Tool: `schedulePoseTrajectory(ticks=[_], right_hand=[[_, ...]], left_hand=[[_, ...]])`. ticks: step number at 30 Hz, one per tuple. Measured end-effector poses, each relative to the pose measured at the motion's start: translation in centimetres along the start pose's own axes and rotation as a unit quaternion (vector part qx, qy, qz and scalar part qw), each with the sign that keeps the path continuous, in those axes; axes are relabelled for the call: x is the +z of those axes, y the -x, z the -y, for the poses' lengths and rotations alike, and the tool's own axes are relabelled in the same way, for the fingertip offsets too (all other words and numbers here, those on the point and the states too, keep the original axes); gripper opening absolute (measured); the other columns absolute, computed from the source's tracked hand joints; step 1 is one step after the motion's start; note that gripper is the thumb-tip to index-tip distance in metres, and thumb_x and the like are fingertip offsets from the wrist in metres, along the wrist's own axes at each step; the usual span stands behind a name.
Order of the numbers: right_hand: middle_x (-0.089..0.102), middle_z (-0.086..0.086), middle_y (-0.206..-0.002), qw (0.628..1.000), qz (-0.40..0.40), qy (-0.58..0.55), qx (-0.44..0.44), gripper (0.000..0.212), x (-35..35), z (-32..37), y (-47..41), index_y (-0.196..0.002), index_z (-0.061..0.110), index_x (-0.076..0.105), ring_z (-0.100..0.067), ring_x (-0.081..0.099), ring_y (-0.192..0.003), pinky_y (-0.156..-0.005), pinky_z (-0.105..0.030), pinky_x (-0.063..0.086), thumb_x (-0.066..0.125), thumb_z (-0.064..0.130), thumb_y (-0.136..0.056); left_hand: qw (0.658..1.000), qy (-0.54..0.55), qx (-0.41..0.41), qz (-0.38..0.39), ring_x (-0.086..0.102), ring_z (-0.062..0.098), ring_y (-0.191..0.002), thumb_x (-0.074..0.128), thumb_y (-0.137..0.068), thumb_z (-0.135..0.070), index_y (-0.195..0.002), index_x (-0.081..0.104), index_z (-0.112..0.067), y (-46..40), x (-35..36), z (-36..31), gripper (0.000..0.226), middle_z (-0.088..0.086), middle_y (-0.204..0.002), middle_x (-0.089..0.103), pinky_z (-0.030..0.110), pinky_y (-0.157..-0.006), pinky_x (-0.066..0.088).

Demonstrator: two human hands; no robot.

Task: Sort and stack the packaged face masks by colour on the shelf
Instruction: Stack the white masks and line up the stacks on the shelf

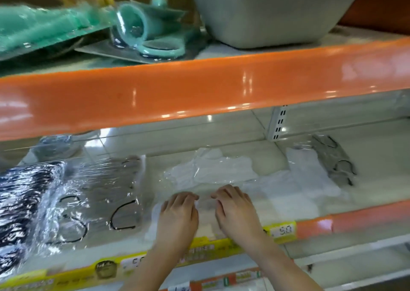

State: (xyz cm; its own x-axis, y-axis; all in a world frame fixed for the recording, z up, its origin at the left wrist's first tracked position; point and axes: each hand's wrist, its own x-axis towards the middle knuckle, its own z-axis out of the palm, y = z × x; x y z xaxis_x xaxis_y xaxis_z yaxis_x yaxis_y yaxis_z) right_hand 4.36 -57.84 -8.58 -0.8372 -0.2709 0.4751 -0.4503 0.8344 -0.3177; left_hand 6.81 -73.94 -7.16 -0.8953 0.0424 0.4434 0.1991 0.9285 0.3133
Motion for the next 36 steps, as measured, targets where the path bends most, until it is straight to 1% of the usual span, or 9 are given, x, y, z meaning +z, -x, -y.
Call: schedulePoseTrajectory(ticks=[6, 12, 16, 19, 24, 27, 31, 33, 36], right_hand=[[0.060, 0.003, -0.089, 0.999, -0.017, 0.015, 0.027, 0.019, -2.8, -6.6, 0.4, -0.086, 0.019, 0.066, -0.021, 0.060, -0.079, -0.060, -0.033, 0.050, 0.049, 0.019, -0.078], [0.062, 0.003, -0.090, 0.997, -0.017, 0.002, 0.078, 0.030, -6.0, -11.9, 1.0, -0.088, 0.019, 0.067, -0.022, 0.061, -0.080, -0.063, -0.033, 0.052, 0.039, 0.022, -0.080], [0.063, -0.002, -0.091, 0.993, -0.016, 0.014, 0.118, 0.018, -7.9, -15.7, 1.5, -0.092, 0.015, 0.068, -0.025, 0.062, -0.080, -0.063, -0.038, 0.052, 0.058, 0.010, -0.077], [0.065, -0.005, -0.092, 0.988, -0.010, 0.038, 0.151, 0.026, -9.0, -18.3, 2.0, -0.093, 0.013, 0.069, -0.029, 0.062, -0.080, -0.063, -0.039, 0.052, 0.071, 0.001, -0.069], [0.066, -0.010, -0.089, 0.980, -0.005, 0.076, 0.186, 0.033, -10.5, -22.2, 2.5, -0.091, 0.012, 0.070, -0.033, 0.062, -0.083, -0.069, -0.042, 0.054, 0.075, -0.002, -0.062], [0.063, -0.012, -0.087, 0.972, 0.042, 0.091, 0.212, 0.036, -11.2, -25.1, 2.6, -0.090, 0.010, 0.069, -0.037, 0.062, -0.080, -0.065, -0.039, 0.052, 0.074, -0.006, -0.059], [0.059, -0.019, -0.105, 0.962, 0.058, 0.067, 0.259, 0.026, -12.1, -27.6, 2.0, -0.100, 0.002, 0.064, -0.043, 0.056, -0.097, -0.074, -0.043, 0.048, 0.061, 0.011, -0.076], [0.053, -0.014, -0.121, 0.960, 0.079, 0.072, 0.258, 0.034, -12.7, -28.1, 1.5, -0.113, 0.007, 0.058, -0.039, 0.049, -0.111, -0.085, -0.042, 0.043, 0.062, 0.025, -0.085], [0.039, -0.005, -0.138, 0.951, 0.139, 0.066, 0.268, 0.054, -13.2, -29.0, 0.8, -0.128, 0.015, 0.045, -0.029, 0.036, -0.127, -0.100, -0.036, 0.031, 0.062, 0.043, -0.085]], left_hand=[[0.999, 0.027, 0.044, 0.010, 0.066, 0.017, -0.077, 0.040, -0.070, -0.020, -0.083, 0.070, -0.019, -2.3, 3.5, -5.4, 0.032, -0.006, -0.085, 0.068, 0.027, -0.065, 0.053], [0.995, 0.056, 0.070, 0.031, 0.062, 0.011, -0.083, 0.039, -0.070, -0.021, -0.085, 0.070, -0.023, -4.3, 6.5, -11.5, 0.034, -0.010, -0.086, 0.067, 0.024, -0.068, 0.052], [0.992, 0.072, 0.086, 0.055, 0.065, 0.013, -0.083, 0.047, -0.070, -0.016, -0.088, 0.071, -0.023, -5.0, 8.6, -15.2, 0.030, -0.008, -0.086, 0.068, 0.026, -0.069, 0.053], [0.988, 0.089, 0.101, 0.077, 0.065, 0.014, -0.086, 0.058, -0.066, -0.011, -0.091, 0.071, -0.021, -5.2, 10.2, -17.5, 0.030, -0.006, -0.089, 0.069, 0.029, -0.069, 0.054], [0.981, 0.096, 0.130, 0.106, 0.064, 0.016, -0.090, 0.058, -0.067, -0.013, -0.092, 0.070, -0.021, -5.9, 12.1, -21.1, 0.029, -0.005, -0.092, 0.067, 0.029, -0.073, 0.052], [0.975, 0.102, 0.154, 0.120, 0.063, 0.019, -0.096, 0.046, -0.073, -0.017, -0.095, 0.069, -0.020, -6.8, 13.0, -23.0, 0.032, -0.002, -0.098, 0.067, 0.030, -0.077, 0.051], [0.967, 0.088, 0.185, 0.154, 0.060, 0.028, -0.114, 0.035, -0.078, -0.026, -0.109, 0.068, -0.016, -8.3, 14.2, -25.4, 0.047, 0.007, -0.118, 0.066, 0.040, -0.090, 0.048], [0.965, 0.069, 0.187, 0.169, 0.057, 0.028, -0.118, 0.033, -0.081, -0.029, -0.115, 0.066, -0.015, -9.0, 14.7, -26.3, 0.049, 0.008, -0.123, 0.063, 0.040, -0.092, 0.047], [0.967, 0.027, 0.159, 0.195, 0.051, 0.029, -0.122, 0.032, -0.085, -0.032, -0.119, 0.060, -0.014, -9.9, 15.8, -27.4, 0.047, 0.008, -0.127, 0.057, 0.039, -0.094, 0.044]])
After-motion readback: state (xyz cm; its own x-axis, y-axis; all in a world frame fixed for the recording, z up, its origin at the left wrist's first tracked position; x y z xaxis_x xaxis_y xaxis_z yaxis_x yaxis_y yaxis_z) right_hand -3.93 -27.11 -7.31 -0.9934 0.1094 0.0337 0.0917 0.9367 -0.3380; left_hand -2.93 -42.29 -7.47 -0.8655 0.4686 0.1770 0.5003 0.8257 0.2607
